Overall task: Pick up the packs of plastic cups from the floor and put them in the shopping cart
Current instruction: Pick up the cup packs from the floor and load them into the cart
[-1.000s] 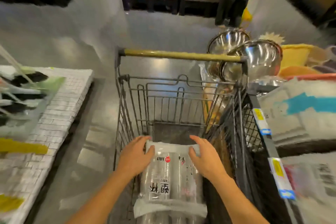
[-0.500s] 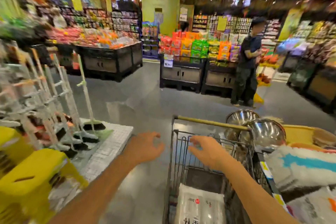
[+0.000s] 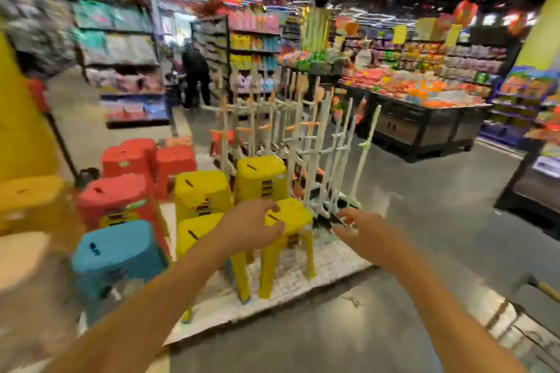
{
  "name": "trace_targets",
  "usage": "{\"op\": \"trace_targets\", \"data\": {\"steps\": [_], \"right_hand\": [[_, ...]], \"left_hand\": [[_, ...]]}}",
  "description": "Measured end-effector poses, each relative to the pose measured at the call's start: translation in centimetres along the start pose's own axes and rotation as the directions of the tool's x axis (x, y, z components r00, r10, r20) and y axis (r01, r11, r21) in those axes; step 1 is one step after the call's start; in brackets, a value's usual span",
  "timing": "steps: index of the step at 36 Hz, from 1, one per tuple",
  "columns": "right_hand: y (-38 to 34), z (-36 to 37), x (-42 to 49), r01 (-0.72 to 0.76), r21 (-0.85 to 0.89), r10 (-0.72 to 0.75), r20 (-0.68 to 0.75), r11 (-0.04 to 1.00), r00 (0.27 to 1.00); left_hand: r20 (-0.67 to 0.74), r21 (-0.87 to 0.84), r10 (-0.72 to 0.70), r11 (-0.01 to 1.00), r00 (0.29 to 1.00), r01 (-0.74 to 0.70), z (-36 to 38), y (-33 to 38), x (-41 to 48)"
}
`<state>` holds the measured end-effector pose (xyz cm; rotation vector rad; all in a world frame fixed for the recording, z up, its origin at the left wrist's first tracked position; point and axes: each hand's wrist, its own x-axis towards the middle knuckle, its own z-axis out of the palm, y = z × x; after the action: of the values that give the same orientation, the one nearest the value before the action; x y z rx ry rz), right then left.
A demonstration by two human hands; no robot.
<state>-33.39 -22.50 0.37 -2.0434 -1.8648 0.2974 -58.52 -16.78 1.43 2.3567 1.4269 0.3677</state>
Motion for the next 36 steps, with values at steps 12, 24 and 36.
{"op": "trace_targets", "data": {"steps": [12,24,36], "right_hand": [[-26.3,13.4,1.7,0.565,0.142,-0.582,0.246,0.813,0.775],[-54.1,25.7,-9.8,0.824,0.307,-0.856,0.373,0.477,0.357],[-72.3,36.0,-18.4,0.876,0.418,-0.899,0.437,0.240,0.038]], "left_hand": [[-0.246,-0.061,-0.613,0.783,0.751,0.619,-7.7,-18.4,-24.9],[-0.420,-0.231,-0.843,0.458,0.336,0.859,-12.0,-30.4,-52.1],[-0.403,-0.442,-0.915,0.193,-0.002,0.876,-12.6,-38.2,-67.1]]}}
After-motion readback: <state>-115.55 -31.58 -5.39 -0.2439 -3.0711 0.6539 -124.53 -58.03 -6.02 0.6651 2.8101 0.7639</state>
